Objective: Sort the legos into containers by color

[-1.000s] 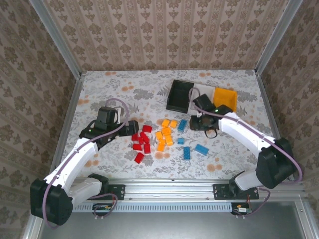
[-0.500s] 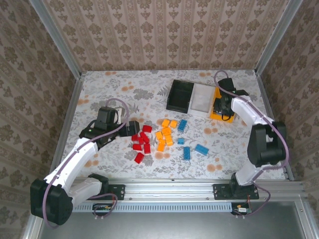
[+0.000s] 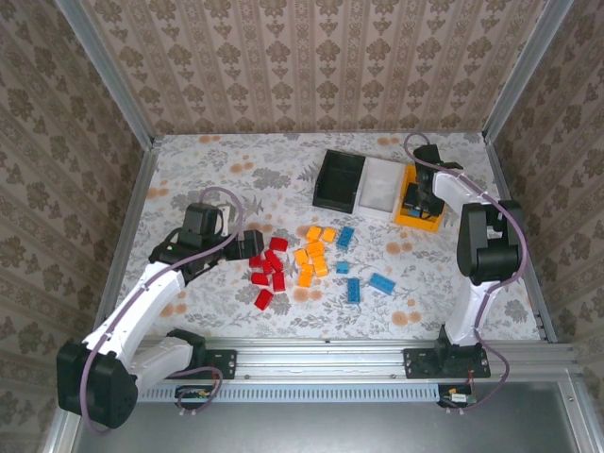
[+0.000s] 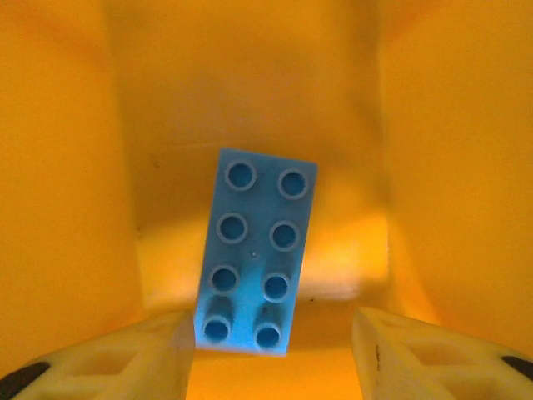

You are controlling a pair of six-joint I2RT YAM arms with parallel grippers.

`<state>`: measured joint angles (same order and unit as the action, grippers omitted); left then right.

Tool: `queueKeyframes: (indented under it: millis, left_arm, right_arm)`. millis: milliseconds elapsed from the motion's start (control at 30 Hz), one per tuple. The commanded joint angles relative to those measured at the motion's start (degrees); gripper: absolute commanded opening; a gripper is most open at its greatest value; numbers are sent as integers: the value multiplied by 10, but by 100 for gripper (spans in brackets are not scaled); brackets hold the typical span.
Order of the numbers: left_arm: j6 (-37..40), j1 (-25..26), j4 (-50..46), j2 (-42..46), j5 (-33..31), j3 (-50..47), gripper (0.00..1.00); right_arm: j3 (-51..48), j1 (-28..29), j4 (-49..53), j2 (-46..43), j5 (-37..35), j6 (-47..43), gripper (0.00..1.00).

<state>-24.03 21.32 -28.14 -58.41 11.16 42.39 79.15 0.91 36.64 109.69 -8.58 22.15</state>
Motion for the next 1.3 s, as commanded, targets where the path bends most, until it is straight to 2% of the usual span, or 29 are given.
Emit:
queueKeyframes:
  millis: [0, 133, 333, 567, 733, 867, 1000, 1100, 1267]
  left_arm:
    - [-6, -3, -15, -7, 0, 17, 100]
    - [-13, -3, -8, -12, 3, 21, 100]
    - [-34, -2, 13, -14, 15, 19, 100]
    - [-48, 6, 24, -1, 16, 6, 100]
    - [-57, 8, 43, -6, 25, -7, 100]
    - [-60, 21, 40, -4, 24, -7, 100]
    - [-73, 33, 45, 7, 19, -20, 100]
    - [-90, 44, 57, 1, 19, -27, 100]
    - [-106, 99, 67, -36, 19, -16, 100]
  right_arm:
    - [28, 0, 12, -8, 8, -5, 61]
    - [29, 0, 16, -60, 28, -5, 64]
    - [-9, 12, 32, -177, 100, 2, 65]
    - [-151, 68, 72, -278, 130, -18, 66]
    - [-234, 71, 35, -295, 149, 7, 59]
    - [-265, 74, 3, -295, 156, 32, 58]
    - [-266, 87, 6, -295, 135, 39, 60]
    - [-261, 88, 11, -326, 127, 44, 62]
    - [-245, 117, 24, -341, 132, 41, 62]
